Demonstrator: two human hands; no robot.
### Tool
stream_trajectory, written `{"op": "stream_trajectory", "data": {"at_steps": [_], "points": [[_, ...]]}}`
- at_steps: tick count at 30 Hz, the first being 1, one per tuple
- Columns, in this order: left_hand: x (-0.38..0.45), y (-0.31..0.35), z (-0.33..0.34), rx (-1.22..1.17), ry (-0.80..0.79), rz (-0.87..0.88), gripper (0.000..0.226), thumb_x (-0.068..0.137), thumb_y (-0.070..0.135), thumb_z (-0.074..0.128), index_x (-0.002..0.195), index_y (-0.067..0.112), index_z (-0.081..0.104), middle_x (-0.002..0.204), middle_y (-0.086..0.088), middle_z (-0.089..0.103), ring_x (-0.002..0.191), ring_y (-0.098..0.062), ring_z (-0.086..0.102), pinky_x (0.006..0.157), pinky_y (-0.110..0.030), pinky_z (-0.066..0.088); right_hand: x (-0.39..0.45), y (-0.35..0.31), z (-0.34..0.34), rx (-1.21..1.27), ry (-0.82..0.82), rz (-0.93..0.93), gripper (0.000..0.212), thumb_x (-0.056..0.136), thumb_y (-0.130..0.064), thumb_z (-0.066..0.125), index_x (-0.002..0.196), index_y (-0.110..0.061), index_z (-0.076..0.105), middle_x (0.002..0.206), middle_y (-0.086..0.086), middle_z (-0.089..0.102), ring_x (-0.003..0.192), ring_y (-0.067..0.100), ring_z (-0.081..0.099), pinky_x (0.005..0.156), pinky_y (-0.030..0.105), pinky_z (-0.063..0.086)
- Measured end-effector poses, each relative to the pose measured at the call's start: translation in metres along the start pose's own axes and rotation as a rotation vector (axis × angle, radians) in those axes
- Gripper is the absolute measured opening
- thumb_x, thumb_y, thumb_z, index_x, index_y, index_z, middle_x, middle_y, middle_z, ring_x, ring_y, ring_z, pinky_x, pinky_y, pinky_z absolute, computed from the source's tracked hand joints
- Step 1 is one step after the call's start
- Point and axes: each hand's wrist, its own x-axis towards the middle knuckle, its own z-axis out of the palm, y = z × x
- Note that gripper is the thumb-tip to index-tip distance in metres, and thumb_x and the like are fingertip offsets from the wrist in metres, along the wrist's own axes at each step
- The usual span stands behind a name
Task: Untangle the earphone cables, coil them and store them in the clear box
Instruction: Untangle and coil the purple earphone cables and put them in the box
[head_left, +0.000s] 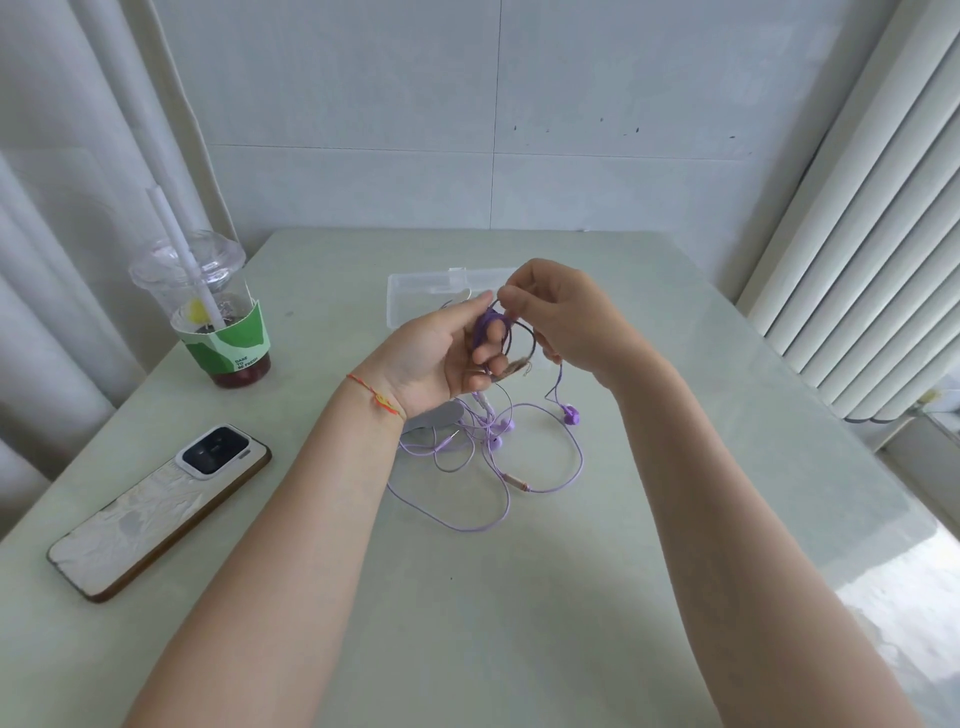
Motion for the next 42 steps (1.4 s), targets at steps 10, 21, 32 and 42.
{"op": "stream_trajectory", "data": {"at_steps": [10, 21, 32, 42], "points": [[0.003, 0.003, -0.002, -0.342, 0.025, 0.05, 0.042, 0.099, 0.037, 0.041, 0.063, 0.016, 0.05, 0.053, 0.005, 0.033, 0.05, -0.012, 0.037, 0.038, -0.019, 0.029, 0.001, 0.0, 0.003, 0.073, 0.092, -0.022, 0.004, 0.089, -0.011, 0.064, 0.087, -0.008, 0.063, 0.067, -0.001, 0.059, 0.04, 0.009, 0.042, 0.043, 0.015, 0.034], [0.002, 0.0, -0.001, -0.231, -0.041, -0.017, 0.032, 0.101, 0.034, 0.04, 0.077, 0.016, 0.051, 0.053, 0.007, 0.035, 0.046, -0.006, 0.035, 0.036, -0.015, 0.028, 0.0, -0.002, -0.005, -0.136, 0.079, -0.11, 0.005, 0.088, -0.018, 0.065, 0.09, -0.016, 0.07, 0.081, -0.01, 0.067, 0.054, -0.007, 0.051, 0.057, 0.009, 0.036], [0.001, 0.004, 0.0, -0.48, -0.147, 0.056, 0.024, 0.093, 0.021, 0.043, 0.086, 0.009, 0.063, 0.064, 0.004, 0.047, 0.057, -0.008, 0.05, 0.036, -0.013, 0.034, 0.001, -0.009, 0.015, 0.11, 0.101, 0.001, 0.022, 0.099, -0.017, 0.046, 0.083, -0.009, 0.058, 0.063, -0.002, 0.053, 0.049, 0.005, 0.044, 0.048, 0.015, 0.033], [0.0, 0.003, -0.004, -0.564, -0.372, -0.024, 0.018, 0.087, 0.022, 0.062, 0.088, 0.006, 0.071, 0.053, 0.004, 0.047, 0.049, -0.008, 0.054, 0.045, -0.022, 0.051, 0.0, -0.004, 0.006, 0.235, 0.103, -0.01, 0.023, 0.096, -0.02, 0.057, 0.079, -0.005, 0.06, 0.043, -0.012, 0.042, 0.04, 0.008, 0.034, 0.042, 0.016, 0.029]]}}
